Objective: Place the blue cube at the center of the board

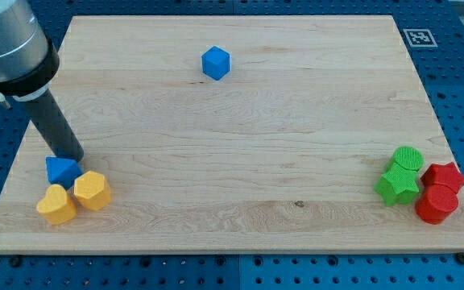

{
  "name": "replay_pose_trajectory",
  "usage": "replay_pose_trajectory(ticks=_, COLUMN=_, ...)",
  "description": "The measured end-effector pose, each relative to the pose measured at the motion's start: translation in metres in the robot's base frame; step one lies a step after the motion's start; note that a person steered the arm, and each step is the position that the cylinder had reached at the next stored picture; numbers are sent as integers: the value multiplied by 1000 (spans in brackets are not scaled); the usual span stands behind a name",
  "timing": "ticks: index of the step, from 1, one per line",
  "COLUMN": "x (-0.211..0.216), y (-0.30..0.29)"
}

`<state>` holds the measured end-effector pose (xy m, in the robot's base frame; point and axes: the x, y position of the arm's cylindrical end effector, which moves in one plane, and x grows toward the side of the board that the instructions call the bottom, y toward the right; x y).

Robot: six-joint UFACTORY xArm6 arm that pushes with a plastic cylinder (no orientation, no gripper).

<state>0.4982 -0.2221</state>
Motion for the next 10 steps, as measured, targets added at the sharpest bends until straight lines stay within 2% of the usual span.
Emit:
replay_pose_trajectory(ticks=2, x=-155, y=14)
replay_pose_trajectory(ticks=3, x=-224, y=45)
replay_pose_trajectory(ticks=5, x=-202, y=198)
replay_pose_trajectory(ticks=6, x=-191, y=231)
replay_pose_trajectory(ticks=8, x=-121, y=241)
replay_pose_trajectory(ticks=9, x=-103, y=241)
replay_pose_trajectory(ticks=10, x=-108, y=241)
